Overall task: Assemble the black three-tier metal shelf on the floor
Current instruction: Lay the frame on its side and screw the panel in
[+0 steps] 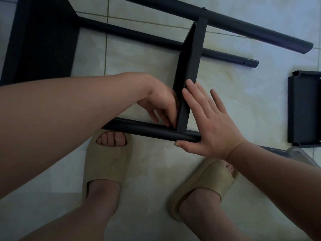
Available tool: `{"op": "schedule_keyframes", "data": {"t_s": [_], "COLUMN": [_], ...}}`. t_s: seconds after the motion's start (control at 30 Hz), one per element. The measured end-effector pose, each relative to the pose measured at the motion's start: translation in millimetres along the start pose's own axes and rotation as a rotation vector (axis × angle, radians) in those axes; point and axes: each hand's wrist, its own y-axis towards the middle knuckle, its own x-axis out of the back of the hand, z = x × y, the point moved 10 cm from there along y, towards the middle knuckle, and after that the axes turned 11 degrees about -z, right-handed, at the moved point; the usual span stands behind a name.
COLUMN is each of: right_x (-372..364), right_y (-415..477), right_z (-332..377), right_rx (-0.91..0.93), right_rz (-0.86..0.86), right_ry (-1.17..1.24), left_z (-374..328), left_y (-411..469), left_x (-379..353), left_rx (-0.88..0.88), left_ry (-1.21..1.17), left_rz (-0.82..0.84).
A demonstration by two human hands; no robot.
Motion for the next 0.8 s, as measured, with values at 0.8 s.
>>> {"op": "schedule_keyframes", "data": {"t_s": [0.8], "right_x": [-0.3], "right_y": [0.1], "right_z": [-0.5], "right_rx": [-0.003], "right_rz": [0.006], "right_ry": [-0.005], "left_z": [4.2], "left_y": [4.0], "left_x": [-4.8], "left_rx": [0.025], "left_ry": [0.010], "left_rz": [0.002]}}
